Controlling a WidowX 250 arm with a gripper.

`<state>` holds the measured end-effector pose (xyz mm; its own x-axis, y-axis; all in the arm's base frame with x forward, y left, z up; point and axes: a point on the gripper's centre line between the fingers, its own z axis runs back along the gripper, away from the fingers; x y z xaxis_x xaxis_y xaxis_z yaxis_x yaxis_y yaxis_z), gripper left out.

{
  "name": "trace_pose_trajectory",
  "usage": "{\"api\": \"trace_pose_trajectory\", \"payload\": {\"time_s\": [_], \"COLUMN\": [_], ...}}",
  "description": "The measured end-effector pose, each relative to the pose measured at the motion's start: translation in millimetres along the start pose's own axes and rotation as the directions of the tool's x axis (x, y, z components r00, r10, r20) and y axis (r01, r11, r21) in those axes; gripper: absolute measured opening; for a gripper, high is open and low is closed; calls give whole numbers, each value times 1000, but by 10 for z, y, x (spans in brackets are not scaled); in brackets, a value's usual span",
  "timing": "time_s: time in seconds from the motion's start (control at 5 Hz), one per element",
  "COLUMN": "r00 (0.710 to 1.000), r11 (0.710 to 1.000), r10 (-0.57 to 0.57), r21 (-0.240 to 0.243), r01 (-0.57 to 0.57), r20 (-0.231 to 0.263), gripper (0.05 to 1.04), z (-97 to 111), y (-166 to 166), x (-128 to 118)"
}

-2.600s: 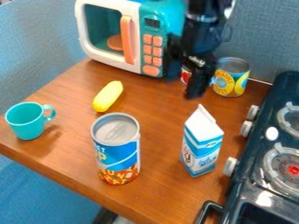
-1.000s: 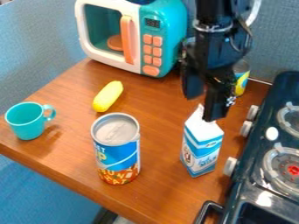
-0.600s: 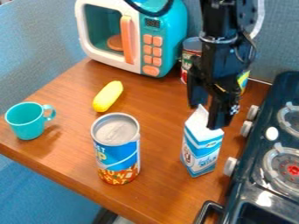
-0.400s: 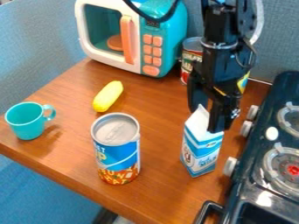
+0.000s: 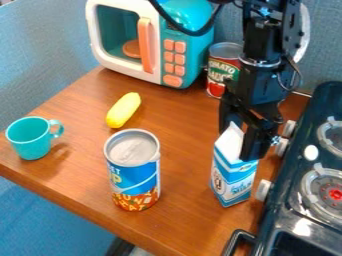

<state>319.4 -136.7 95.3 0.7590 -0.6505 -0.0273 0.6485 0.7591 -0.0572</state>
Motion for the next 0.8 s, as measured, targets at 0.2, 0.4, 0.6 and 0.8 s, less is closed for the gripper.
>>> {"api": "trace_pose_trajectory", "payload": {"time_s": [0.2, 0.4, 0.6, 0.8], "r00": [1000, 999, 999, 995], "r11": [1000, 999, 999, 996], "r10": [22, 35, 47, 82], "r21": [7, 14, 21, 35], "r01": [-21, -35, -47, -84], "r20": [-10, 1, 5, 59], "gripper": [843, 843, 843, 843], "z": [0, 44, 82, 273], "y": [11, 24, 50, 185], "x": [-17, 13, 17, 29]}}
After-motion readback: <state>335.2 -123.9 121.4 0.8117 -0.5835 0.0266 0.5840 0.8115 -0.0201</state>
